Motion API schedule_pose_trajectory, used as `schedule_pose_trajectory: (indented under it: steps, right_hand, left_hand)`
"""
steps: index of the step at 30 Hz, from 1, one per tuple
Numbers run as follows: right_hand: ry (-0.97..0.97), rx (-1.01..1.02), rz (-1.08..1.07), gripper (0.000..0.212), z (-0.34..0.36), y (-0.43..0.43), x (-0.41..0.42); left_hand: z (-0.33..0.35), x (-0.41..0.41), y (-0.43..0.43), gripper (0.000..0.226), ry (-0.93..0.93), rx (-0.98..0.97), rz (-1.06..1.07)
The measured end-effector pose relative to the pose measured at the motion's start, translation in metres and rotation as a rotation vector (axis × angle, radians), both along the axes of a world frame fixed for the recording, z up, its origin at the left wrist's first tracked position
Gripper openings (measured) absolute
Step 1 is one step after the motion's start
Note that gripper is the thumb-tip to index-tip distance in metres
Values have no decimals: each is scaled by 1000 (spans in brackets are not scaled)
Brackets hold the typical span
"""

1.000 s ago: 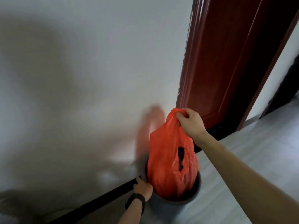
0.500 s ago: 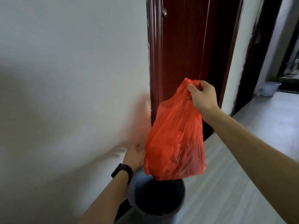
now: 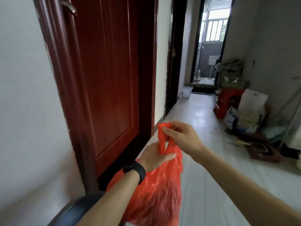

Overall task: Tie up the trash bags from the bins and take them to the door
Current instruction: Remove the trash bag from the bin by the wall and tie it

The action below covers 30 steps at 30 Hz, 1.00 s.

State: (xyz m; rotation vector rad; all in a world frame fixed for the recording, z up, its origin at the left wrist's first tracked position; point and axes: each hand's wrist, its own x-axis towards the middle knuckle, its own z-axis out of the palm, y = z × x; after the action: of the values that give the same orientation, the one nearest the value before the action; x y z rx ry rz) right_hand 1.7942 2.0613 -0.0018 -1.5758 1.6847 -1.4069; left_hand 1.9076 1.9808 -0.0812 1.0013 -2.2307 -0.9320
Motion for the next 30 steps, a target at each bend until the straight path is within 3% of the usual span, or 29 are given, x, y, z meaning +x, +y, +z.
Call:
schedule_pose_trajectory:
  steps: [2, 6, 7, 9, 11, 12, 13, 15, 16, 17, 19, 23, 25, 28, 30]
  right_hand:
    - [-7, 97, -11, 18, -17, 6, -31]
    - [-100, 160, -174, 16, -74, 23, -107]
    - [-165, 157, -208, 14, -92, 31, -120]
    - [-203, 246, -201, 52, -140, 46, -138]
    - [-122, 373, -88, 94, -188, 56, -142]
    - [-61, 406, -32, 99, -212, 57, -144]
    - [-3, 423, 6, 89, -230, 57, -142]
    - [51, 448, -65, 45, -256, 54, -135]
    - [94, 446, -165, 39, -271, 49, -135]
    - [124, 423, -268, 43, -280, 45, -134]
    - [38, 351, -401, 38, -307, 34, -134]
    - [-262, 445, -610, 36, -348, 18, -139]
    - [-386, 519, -686, 39, -373, 10, -143]
    - [-561, 570, -720, 35, -395, 5, -142]
    - [-658, 564, -719, 32, -397, 1, -140]
  left_hand:
    - [-25, -17, 6, 20, 35, 149, -7]
    - [-77, -59, 8, 16, 71, 316, -72]
    - [-85, -67, 8, 26, 92, 363, -96]
    - [-97, -81, 10, 45, 127, 459, -123]
    - [-102, -95, 12, 43, 140, 524, -161]
    - [-107, -104, 12, 37, 149, 581, -190]
    - [-107, -110, 13, 31, 160, 635, -214]
    - [-116, -118, 12, 23, 143, 691, -217]
    - [-127, -120, 9, 17, 126, 710, -196]
    - [-131, -121, 9, 9, 118, 727, -171]
    - [-156, -124, 2, 19, 127, 742, -71]
    - [-201, -121, -16, 8, 336, 796, 279]
    - [-223, -113, -19, 18, 349, 735, 380]
    - [-251, -93, -11, 35, 315, 689, 331]
    - [-270, -81, -8, 32, 244, 696, 228]
